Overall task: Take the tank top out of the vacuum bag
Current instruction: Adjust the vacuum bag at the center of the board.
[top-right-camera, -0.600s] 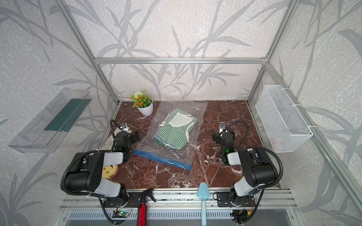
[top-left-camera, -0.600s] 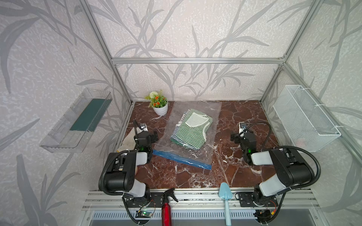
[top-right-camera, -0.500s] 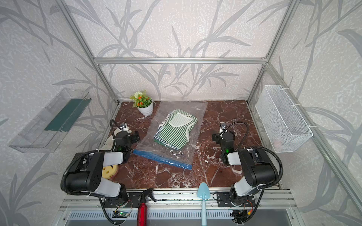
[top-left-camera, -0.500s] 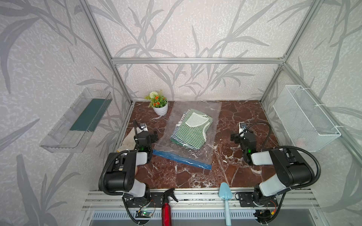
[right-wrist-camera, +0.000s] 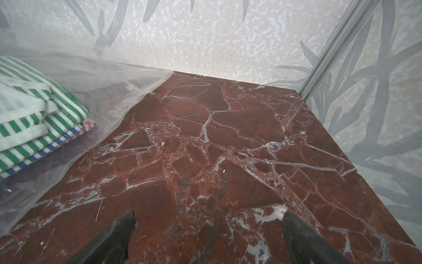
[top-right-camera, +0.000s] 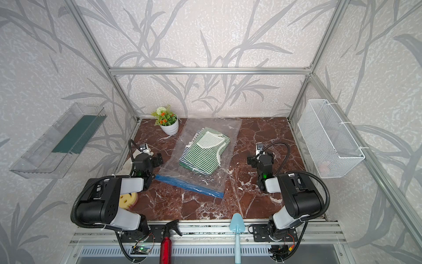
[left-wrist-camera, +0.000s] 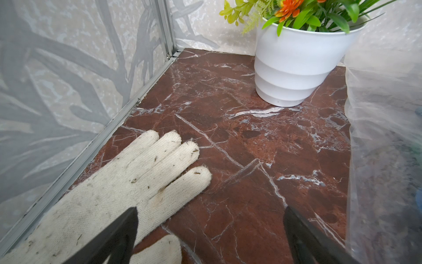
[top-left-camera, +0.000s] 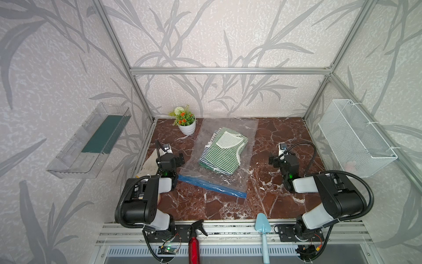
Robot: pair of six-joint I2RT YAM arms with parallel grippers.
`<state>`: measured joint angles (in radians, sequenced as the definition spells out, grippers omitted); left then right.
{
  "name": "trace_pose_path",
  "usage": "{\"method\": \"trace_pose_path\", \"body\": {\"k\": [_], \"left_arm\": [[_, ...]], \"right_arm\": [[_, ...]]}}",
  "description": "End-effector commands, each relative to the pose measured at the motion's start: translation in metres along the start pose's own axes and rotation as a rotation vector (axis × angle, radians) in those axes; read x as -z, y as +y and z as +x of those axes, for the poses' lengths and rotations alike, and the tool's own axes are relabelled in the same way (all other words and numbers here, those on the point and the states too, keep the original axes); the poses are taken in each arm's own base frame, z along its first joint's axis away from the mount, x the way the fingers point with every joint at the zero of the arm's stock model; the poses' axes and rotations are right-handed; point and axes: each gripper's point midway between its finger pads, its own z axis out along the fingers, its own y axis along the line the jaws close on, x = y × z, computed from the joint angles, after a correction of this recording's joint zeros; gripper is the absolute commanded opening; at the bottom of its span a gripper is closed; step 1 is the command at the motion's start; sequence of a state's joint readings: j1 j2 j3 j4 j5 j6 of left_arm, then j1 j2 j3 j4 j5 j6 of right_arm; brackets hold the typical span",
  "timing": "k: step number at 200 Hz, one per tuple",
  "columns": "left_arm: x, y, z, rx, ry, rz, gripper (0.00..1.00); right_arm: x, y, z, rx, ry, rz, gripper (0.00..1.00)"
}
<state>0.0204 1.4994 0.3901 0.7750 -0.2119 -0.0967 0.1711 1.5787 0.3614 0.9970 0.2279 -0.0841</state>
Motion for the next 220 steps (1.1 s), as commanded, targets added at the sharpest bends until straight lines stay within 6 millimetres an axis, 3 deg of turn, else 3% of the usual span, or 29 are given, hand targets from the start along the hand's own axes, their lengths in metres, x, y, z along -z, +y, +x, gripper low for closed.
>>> {"method": "trace_pose_path", "body": {"k": [1, 120, 143, 155, 165, 180, 187, 201, 220], "left_arm": [[-0.002, -0.001, -0.009, -0.01, -0.024, -0.005, 0.99], [-0.002, -0.001, -0.01, -0.005, -0.025, -0.003, 0.98], [0.01, -0.005, -0.025, -0.04, -0.002, 0.004, 0.92], [0.024, 0.0, -0.039, -0.004, 0.018, -0.017, 0.89], [0.031, -0.003, -0.043, 0.06, 0.028, 0.006, 0.88], [0.034, -0.028, -0.041, 0.042, 0.118, 0.119, 0.84], [0.033, -0.041, -0.04, 0.042, 0.174, 0.167, 0.83], [0.031, -0.079, -0.034, 0.046, 0.29, 0.329, 0.79], [0.023, -0.106, -0.023, 0.052, 0.425, 0.378, 0.75]], "right_arm": [[0.001, -0.001, 0.001, 0.009, -0.01, 0.012, 0.99], [0.002, -0.001, -0.002, 0.009, -0.02, 0.005, 0.99], [0.031, 0.0, -0.027, 0.063, -0.115, 0.051, 0.97], [0.052, 0.02, -0.047, 0.144, -0.166, 0.02, 0.97], [0.059, 0.028, -0.051, 0.128, -0.131, 0.003, 0.97], [0.058, 0.049, -0.042, 0.14, 0.04, -0.099, 0.97], [0.057, 0.053, -0.049, 0.132, 0.096, -0.091, 0.97], [0.061, 0.074, -0.049, 0.056, 0.223, -0.208, 0.97], [0.067, 0.101, -0.046, -0.095, 0.335, -0.343, 0.97]]}}
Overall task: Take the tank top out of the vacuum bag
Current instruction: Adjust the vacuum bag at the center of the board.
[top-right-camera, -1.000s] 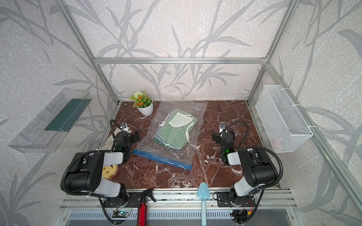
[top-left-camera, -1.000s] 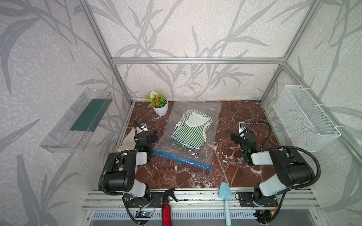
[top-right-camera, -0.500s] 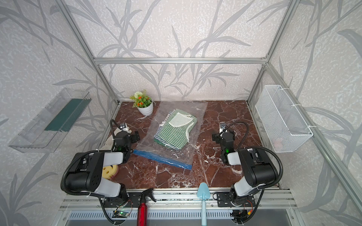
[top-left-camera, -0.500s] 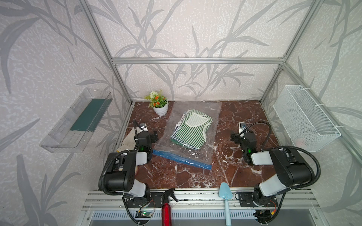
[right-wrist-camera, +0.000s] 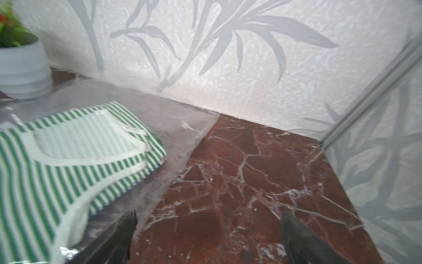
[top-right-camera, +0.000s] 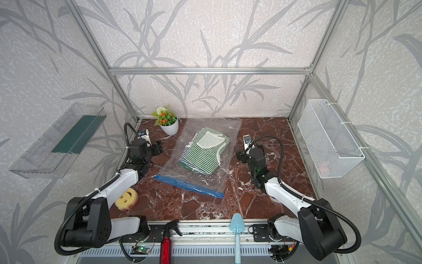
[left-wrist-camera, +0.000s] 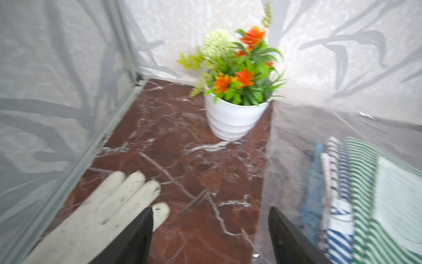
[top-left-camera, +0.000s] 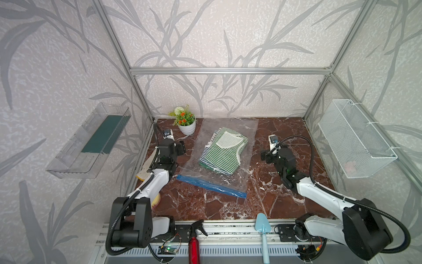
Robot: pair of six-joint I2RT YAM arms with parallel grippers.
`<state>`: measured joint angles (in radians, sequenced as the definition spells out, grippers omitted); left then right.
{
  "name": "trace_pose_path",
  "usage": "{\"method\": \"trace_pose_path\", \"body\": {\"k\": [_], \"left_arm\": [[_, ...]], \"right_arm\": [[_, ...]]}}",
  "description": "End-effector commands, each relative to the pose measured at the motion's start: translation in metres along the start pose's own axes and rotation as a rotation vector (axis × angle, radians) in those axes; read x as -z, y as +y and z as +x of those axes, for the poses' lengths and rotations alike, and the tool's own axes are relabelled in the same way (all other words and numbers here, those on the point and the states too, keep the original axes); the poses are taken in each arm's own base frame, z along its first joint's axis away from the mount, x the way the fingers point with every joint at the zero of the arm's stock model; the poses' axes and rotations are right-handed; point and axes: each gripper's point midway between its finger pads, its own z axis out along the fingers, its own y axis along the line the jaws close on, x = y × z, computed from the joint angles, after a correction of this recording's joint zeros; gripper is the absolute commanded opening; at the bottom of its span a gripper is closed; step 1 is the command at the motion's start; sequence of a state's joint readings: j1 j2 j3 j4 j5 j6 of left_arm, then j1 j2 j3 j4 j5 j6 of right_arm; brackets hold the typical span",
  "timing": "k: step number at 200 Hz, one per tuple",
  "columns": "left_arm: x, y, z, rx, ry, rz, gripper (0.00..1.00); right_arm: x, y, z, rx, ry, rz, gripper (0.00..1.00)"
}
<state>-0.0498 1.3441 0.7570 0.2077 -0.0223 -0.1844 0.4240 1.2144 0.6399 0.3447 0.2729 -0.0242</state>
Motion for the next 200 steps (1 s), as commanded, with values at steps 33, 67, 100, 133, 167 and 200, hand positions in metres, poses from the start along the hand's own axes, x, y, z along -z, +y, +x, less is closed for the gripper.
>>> {"method": "trace_pose_path", "body": {"k": [33, 67, 100, 133, 167, 200], "left_arm": [[-0.028, -0.057, 0.065, 0.127, 0.387, 0.211, 0.74], [-0.042, -0.051, 0.066, 0.099, 0.399, 0.174, 0.74], [-0.055, -0.05, 0.07, 0.112, 0.396, 0.159, 0.74], [-0.059, -0.052, 0.059, 0.132, 0.389, 0.15, 0.74], [-0.066, -0.046, 0.059, 0.11, 0.444, 0.099, 0.74], [-0.075, -0.05, 0.062, 0.087, 0.486, 0.113, 0.74]], "right_arm": [[-0.013, 0.067, 0.081, -0.336, 0.393, -0.299, 0.95], [-0.024, 0.085, 0.103, -0.454, 0.407, -0.378, 0.9], [-0.029, 0.062, 0.119, -0.516, 0.378, -0.315, 0.9], [-0.035, 0.061, 0.124, -0.595, 0.382, -0.346, 0.89], [-0.042, 0.069, 0.129, -0.629, 0.4, -0.388, 0.88], [-0.046, 0.075, 0.131, -0.651, 0.408, -0.417, 0.87]]}}
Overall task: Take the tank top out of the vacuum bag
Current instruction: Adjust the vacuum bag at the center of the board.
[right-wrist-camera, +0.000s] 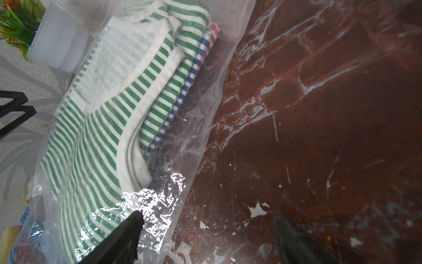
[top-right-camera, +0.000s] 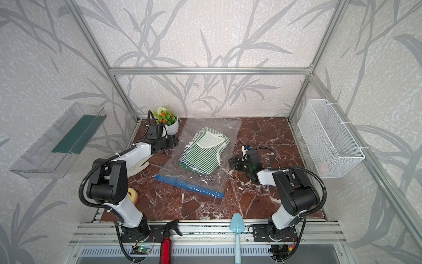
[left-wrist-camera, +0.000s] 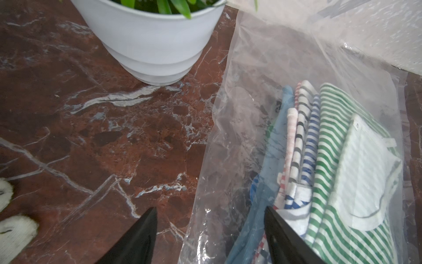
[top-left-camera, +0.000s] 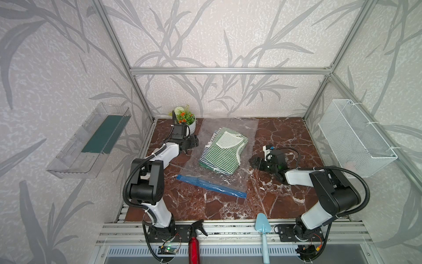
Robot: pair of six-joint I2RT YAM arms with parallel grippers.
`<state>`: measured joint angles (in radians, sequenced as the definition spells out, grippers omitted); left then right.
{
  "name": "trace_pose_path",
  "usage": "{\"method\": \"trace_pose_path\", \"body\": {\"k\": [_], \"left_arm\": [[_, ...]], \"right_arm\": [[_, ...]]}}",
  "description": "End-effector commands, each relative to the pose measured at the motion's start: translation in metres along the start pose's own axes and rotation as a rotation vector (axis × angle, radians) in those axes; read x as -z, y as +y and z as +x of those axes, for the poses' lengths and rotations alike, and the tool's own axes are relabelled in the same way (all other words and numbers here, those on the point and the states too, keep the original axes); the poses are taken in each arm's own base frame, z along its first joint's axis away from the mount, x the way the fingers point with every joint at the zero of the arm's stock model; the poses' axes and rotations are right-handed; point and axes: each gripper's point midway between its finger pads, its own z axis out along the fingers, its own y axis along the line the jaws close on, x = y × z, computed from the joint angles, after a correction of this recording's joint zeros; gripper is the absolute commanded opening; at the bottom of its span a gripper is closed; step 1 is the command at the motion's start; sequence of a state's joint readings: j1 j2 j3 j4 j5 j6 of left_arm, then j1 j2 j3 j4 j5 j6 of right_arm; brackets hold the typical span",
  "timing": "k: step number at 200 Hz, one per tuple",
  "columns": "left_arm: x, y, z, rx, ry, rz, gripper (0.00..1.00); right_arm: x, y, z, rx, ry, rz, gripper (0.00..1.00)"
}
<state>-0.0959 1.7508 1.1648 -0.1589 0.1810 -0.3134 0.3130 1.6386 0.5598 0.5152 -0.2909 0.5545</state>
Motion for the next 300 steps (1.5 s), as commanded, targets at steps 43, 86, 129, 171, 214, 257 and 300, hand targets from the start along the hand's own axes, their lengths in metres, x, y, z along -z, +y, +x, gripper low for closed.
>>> {"method": "trace_pose_path", "body": {"k": [43, 86, 129, 171, 214, 257, 300], "left_arm": [[-0.02, 0.003, 0.012, -0.014, 0.079, 0.002, 0.73], [-0.03, 0.001, 0.013, -0.027, 0.083, 0.021, 0.73], [-0.042, 0.002, 0.02, -0.019, 0.105, 0.031, 0.73], [-0.049, -0.008, 0.025, -0.015, 0.123, 0.101, 0.56], [-0.039, -0.019, 0.024, -0.032, 0.098, 0.141, 0.15], [-0.022, -0.038, 0.029, -0.084, 0.088, 0.143, 0.0], [-0.003, -0.036, 0.031, -0.107, 0.049, 0.044, 0.13]], "right_arm": [[-0.019, 0.012, -0.006, -0.026, 0.005, -0.093, 0.83], [-0.035, 0.026, 0.002, -0.014, 0.037, -0.148, 0.74], [-0.041, 0.039, 0.008, 0.009, 0.057, -0.177, 0.59], [-0.041, 0.042, 0.006, 0.017, 0.057, -0.193, 0.39], [-0.039, 0.044, 0.004, 0.023, 0.054, -0.202, 0.11], [-0.031, 0.04, -0.004, 0.021, 0.018, -0.18, 0.0], [-0.024, 0.021, -0.011, -0.032, -0.006, -0.145, 0.0]]}}
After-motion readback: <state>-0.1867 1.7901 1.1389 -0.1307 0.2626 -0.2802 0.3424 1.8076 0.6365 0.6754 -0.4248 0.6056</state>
